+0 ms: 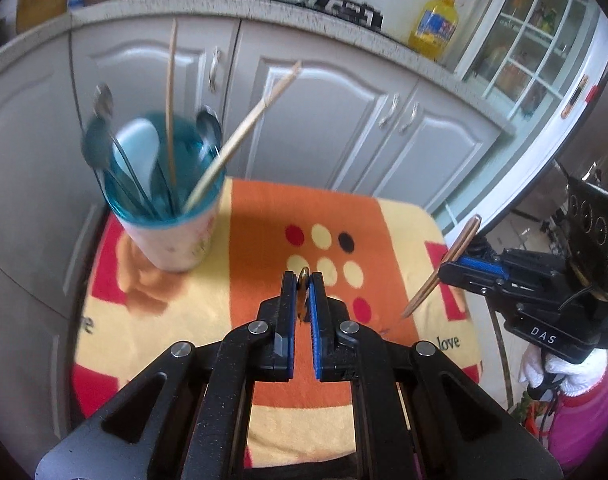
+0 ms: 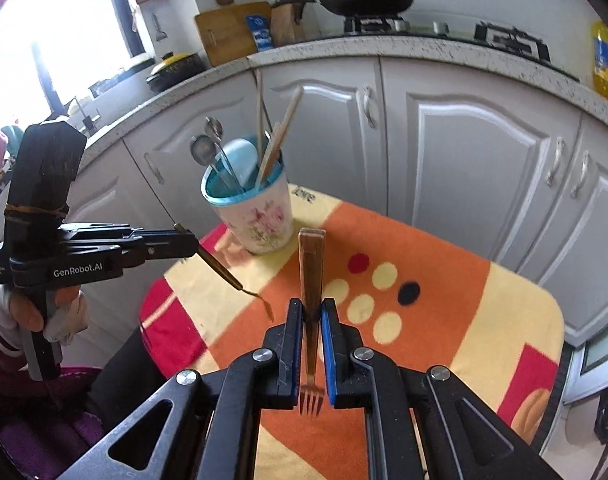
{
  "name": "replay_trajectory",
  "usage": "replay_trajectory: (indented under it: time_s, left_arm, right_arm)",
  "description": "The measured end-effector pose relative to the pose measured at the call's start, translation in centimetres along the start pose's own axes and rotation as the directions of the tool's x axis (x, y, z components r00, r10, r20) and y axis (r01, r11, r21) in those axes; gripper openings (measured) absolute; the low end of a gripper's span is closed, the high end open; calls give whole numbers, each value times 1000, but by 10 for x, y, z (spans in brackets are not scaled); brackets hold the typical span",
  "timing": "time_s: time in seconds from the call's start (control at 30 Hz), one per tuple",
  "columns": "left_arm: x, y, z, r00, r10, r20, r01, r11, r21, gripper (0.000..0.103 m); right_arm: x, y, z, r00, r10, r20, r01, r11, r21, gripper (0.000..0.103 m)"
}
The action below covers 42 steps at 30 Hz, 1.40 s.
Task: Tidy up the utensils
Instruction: 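Lift the chopstick and fork and carry them above the cup with both grippers, then open both grippers to drop the chopstick and fork into the cup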
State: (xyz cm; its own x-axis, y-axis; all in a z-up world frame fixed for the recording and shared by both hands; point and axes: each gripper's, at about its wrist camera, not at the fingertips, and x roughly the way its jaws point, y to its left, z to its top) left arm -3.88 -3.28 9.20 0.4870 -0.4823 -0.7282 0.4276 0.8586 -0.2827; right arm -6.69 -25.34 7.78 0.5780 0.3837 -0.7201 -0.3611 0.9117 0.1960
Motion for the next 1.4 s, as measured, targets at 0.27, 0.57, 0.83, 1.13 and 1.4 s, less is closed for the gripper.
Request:
replay_trajectory:
  time_s: [0.27, 0.57, 0.83, 1.13, 1.4]
  left_arm:
    - [-50, 29, 44, 991, 50, 121, -46, 998, -34, 5]
    - [-56, 68, 83, 972, 147, 183, -134, 987, -84, 5]
    - [-27, 84, 89, 978, 170, 119, -161, 983, -84, 5]
    - [-2, 97, 80, 983, 175, 51, -170, 980, -101, 5]
    - [18, 102, 71, 983, 183, 5, -181, 976, -122, 5]
  right_arm:
    - [-17, 32, 52, 995, 54, 88, -47, 996, -77, 8]
    - [-16, 73, 128, 981, 110, 159, -83, 982, -169, 8]
    - [13, 94, 177, 980, 99, 170, -61, 975, -216, 8]
    - [74, 92, 184, 990, 107, 91, -87, 976, -202, 9]
    - [113, 70, 165, 992, 123, 21, -119, 985, -126, 9]
